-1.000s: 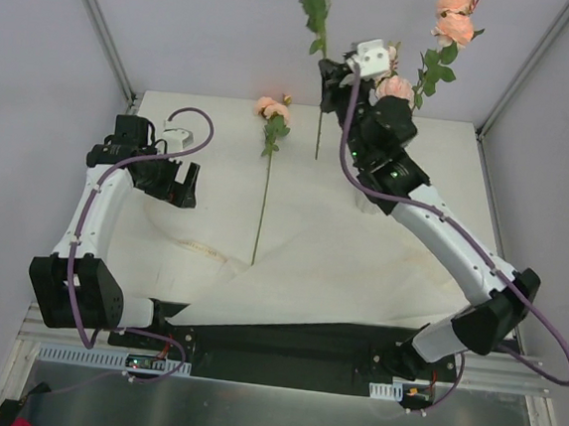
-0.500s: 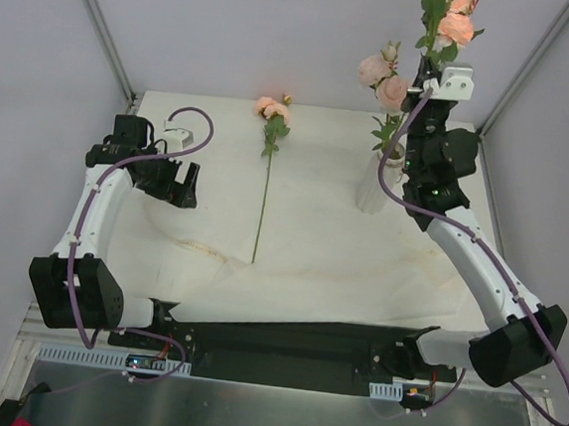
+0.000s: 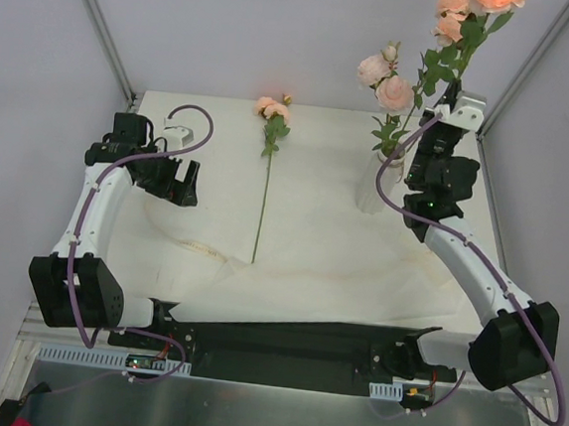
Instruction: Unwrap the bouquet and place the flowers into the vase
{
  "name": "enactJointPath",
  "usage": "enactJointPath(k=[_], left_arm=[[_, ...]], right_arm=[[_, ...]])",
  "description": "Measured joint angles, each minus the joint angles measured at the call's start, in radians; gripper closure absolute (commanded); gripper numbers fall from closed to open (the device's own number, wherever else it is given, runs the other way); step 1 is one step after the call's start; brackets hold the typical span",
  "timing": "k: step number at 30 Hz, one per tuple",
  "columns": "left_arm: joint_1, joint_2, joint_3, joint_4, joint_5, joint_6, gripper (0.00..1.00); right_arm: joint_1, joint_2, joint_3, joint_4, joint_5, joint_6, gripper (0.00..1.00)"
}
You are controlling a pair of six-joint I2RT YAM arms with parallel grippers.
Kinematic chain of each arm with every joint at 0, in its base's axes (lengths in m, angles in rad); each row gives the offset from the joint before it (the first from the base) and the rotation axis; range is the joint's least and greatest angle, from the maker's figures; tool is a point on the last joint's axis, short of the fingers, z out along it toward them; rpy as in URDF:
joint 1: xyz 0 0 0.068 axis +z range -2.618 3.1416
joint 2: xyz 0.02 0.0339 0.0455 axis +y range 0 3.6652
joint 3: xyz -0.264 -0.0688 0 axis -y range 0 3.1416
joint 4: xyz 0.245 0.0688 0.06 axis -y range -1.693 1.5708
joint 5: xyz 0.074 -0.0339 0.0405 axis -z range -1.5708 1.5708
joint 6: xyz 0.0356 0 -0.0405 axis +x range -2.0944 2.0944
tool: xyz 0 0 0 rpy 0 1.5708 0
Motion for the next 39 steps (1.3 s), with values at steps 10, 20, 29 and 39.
enactJointPath(k=[10,20,29,39], left_arm=[[0.000,0.005,0.012,0.000,0.012,0.000,0.04],[0.000,0.011,0.013,0.000,0.013,0.000,0.04],[0.000,0.015,0.013,0.000,0.014,0.000,0.04],[0.000,0.008,0.013,0.000,0.022,-0.001,0.04]], right_arm=[[-0.056,0.027,-0.043,0.102,0.015,0.094,0.99],[-0.053,0.080,-0.062,0.108,0.013,0.150,0.99],[-0.001,0.131,-0.132,0.121,0.030,0.135,0.99],[0.153,0.063,-0.141,-0.093,0.097,0.109,0.11]])
